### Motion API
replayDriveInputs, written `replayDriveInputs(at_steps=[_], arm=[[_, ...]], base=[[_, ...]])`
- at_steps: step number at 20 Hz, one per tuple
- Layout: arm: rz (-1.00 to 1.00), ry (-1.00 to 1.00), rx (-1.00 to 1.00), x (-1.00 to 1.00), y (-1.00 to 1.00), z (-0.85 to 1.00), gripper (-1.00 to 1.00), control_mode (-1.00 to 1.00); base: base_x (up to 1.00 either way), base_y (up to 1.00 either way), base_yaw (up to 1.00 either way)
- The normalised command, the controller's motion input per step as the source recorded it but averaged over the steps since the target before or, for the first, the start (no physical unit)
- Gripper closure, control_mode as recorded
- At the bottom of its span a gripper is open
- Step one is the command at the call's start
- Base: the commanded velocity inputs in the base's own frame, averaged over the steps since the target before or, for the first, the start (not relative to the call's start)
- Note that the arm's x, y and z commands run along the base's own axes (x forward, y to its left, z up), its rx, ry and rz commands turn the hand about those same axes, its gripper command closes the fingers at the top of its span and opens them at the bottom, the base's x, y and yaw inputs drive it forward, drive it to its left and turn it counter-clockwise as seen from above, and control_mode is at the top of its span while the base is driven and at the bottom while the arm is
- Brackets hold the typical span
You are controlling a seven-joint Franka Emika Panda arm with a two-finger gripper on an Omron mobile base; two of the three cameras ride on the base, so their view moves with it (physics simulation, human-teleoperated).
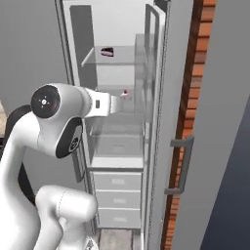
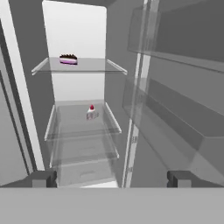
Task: Take the cakes from the fridge and place them on the empty tray on the dining counter.
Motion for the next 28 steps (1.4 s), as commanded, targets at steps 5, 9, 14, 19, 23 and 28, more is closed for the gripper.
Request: replayDriveInputs(at_steps=[5,9,14,19,23,28], arm=[[0.00,0.00,0.00,0.00,0.00,0.00,-1.00,1.00],[0.00,0.00,0.00,0.00,0.00,0.00,-1.00,1.00],[0.00,0.00,0.00,0.00,0.00,0.00,-1.00,1.00],[0.00,0.00,0.00,0.00,0.00,0.00,-1.00,1.00],[0.00,0.00,0.00,0.00,0.00,0.00,-1.00,1.00],[0.00,0.00,0.00,0.00,0.00,0.00,-1.00,1.00]], base=[[0.61,0.05,-0.18],[0.55,0.32,-0.16],[0.36,0.58,-0.15],[0.34,0.73,-0.18],[0.41,0.22,-0.07],[0.18,-0.30,0.02]])
